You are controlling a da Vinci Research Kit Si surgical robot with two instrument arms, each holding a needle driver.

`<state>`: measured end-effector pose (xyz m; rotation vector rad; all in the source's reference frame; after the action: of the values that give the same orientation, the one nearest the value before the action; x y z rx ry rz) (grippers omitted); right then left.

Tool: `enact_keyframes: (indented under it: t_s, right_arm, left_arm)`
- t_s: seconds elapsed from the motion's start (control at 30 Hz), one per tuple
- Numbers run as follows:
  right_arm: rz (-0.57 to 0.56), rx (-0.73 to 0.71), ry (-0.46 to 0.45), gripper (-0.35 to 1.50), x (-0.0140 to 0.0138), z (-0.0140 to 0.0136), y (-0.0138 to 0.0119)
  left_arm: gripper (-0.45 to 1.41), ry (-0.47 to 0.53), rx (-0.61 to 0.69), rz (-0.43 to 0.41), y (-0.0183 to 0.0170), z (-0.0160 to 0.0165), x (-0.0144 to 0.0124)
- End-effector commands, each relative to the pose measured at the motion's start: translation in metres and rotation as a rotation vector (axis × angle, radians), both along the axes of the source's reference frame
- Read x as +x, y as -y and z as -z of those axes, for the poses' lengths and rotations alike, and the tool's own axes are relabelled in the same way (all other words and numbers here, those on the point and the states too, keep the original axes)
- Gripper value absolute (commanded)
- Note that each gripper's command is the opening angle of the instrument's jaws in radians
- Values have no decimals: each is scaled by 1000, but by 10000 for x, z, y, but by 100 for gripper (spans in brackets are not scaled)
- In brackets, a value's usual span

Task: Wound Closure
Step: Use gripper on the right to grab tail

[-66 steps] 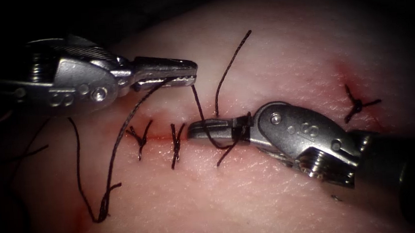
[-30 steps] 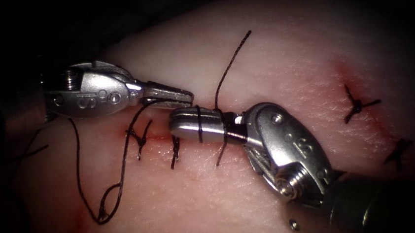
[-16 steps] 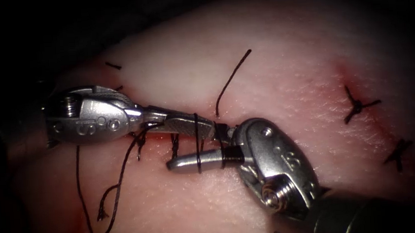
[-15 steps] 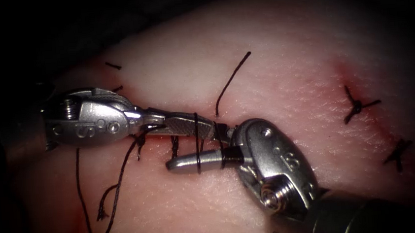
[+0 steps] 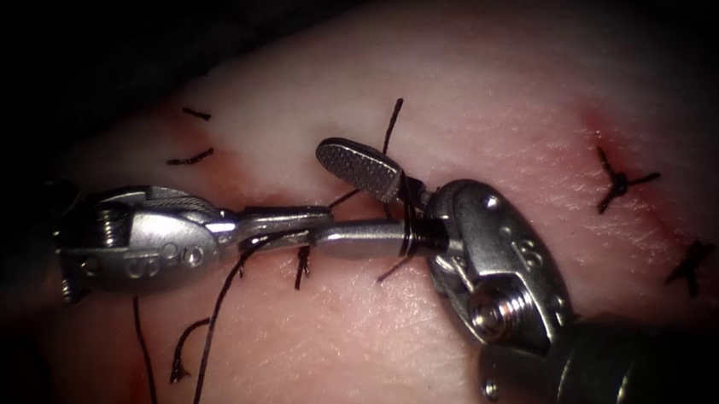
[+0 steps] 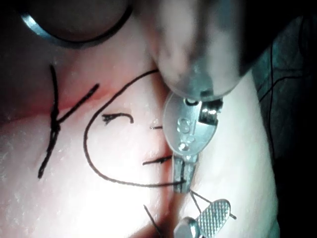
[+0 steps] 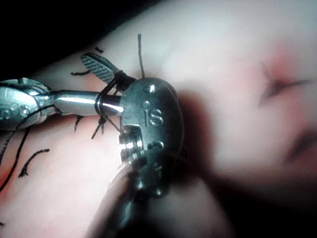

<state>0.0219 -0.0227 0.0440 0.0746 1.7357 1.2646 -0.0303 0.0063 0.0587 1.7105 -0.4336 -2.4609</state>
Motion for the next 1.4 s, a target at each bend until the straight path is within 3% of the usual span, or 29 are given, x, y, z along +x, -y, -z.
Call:
enact_keyframes:
  t_s: [0.03, 0.2, 0.33, 0.47, 0.87, 1.2, 1.4]
  right_arm:
    - [-21, 10, 6, 116, 9, -2, -10]
    - [-64, 50, 28, 111, 4, -3, -9]
    - [-88, 91, 49, 108, -2, -4, -9]
    - [-115, 158, 100, 89, -11, -6, -6]
    - [-198, 342, 169, 81, -41, -15, -2]
    - [-230, 436, 220, 81, -26, -28, -17]
    - [-229, 438, 230, 61, -17, -35, -25]
  left_arm:
    - [-45, -13, -16, 35, -10, -2, -7]
    - [-45, -53, -40, 106, -5, -3, -15]
    - [-45, -54, -50, 104, -1, -5, -20]
    - [-45, -54, -69, 99, 8, -6, -28]
    - [-45, -60, -89, 47, 10, 8, -60]
    - [-45, -65, -90, 27, -2, 8, -64]
    - [-45, -62, -87, 21, -6, 6, -61]
